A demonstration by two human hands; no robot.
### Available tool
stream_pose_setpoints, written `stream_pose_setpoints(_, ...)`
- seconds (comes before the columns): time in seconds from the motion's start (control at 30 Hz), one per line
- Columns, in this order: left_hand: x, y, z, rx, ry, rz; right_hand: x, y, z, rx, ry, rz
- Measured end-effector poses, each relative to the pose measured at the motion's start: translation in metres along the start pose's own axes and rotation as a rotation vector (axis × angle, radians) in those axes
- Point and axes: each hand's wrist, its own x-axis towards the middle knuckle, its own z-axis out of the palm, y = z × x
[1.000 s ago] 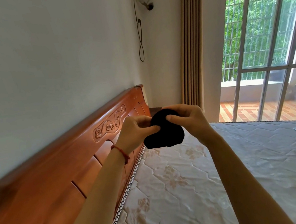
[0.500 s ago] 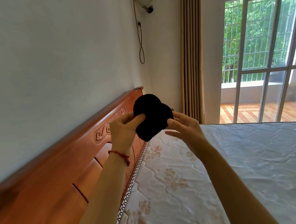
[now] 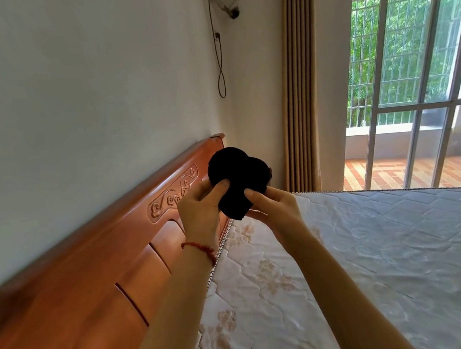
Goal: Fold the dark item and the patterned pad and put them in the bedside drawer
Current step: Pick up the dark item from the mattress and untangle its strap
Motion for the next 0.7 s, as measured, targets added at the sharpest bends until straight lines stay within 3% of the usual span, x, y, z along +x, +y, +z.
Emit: stream_pose_setpoints(0.7, 0.003, 0.000, -0.008, -0.058, -0.049, -0.038, 0.003, -0.002, -0.016, 0.039, 0.019, -0.030)
